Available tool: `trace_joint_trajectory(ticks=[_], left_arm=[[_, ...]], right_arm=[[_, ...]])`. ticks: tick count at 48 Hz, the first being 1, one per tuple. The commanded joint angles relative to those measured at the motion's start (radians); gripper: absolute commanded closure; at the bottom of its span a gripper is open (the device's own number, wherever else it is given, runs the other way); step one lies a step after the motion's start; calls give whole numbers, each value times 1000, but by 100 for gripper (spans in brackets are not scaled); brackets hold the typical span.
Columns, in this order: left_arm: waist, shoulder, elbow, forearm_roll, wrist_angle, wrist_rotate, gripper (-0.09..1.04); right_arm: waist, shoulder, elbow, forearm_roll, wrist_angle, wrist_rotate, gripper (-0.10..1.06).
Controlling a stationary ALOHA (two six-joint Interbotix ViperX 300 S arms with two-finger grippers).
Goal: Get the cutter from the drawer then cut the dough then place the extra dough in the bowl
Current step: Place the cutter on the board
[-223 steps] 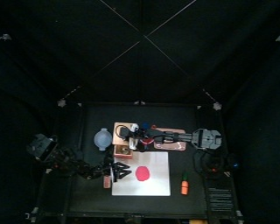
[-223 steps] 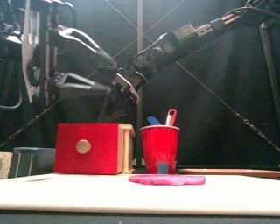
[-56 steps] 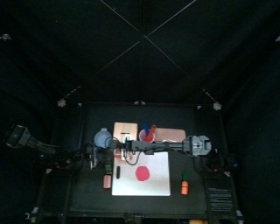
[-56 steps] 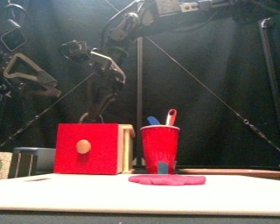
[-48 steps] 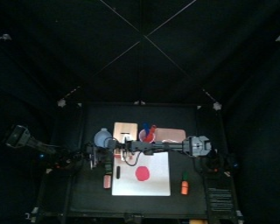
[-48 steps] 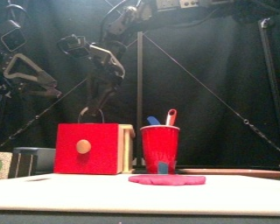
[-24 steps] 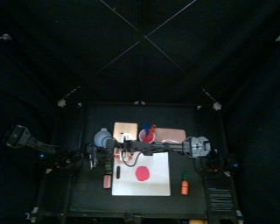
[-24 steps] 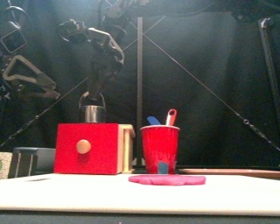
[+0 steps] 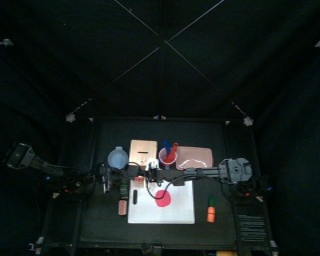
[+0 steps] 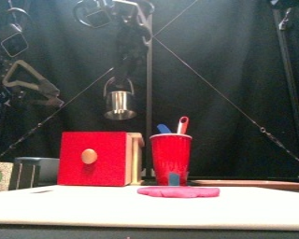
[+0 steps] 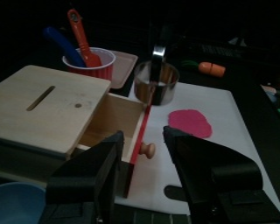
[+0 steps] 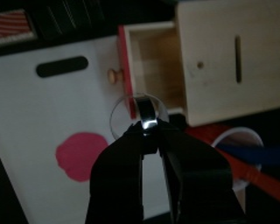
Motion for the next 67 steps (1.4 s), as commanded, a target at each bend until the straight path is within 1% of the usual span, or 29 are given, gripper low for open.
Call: trace_joint_trajectory(ticks=[1,7,13,19,23,30,35,44,47,52,55,61,67], left_arm=[[5,2,-15,3,-3,2,15],[8,2,-17,3,-5,2,15],[18,2,-23,3,-3,2,15],[31,2,-28,3,-5,2,15],[44,2,-31,3,-3,2,15],[75,2,-38,5,-3,2,15],[121,2,-58,5,-3,5,15],[201,2,-101,6,-3,8,15],[213,2,-110,12,-3,8,15],[218,2,-120,20,-3,6,15],[219,2,-121,20,-3,5,15],[218,2,-121,18,-3,5,15],[219,2,-121,18,-3,2,15]], right_arm=[[34,-100,109,-5,-12,51,53],[66,-158,265,14,-74,126,53],[97,-233,425,23,-206,199,54],[106,-313,589,14,-305,265,54],[109,-350,686,11,-356,296,54],[112,-390,802,18,-462,301,54],[114,-393,859,11,-528,301,53],[114,-390,910,6,-584,305,51],[114,-390,913,6,-584,321,50],[118,-387,919,-5,-577,351,45],[132,-388,922,-12,-574,353,38],[153,-388,914,3,-572,353,24],[163,-388,900,9,-571,353,17]])
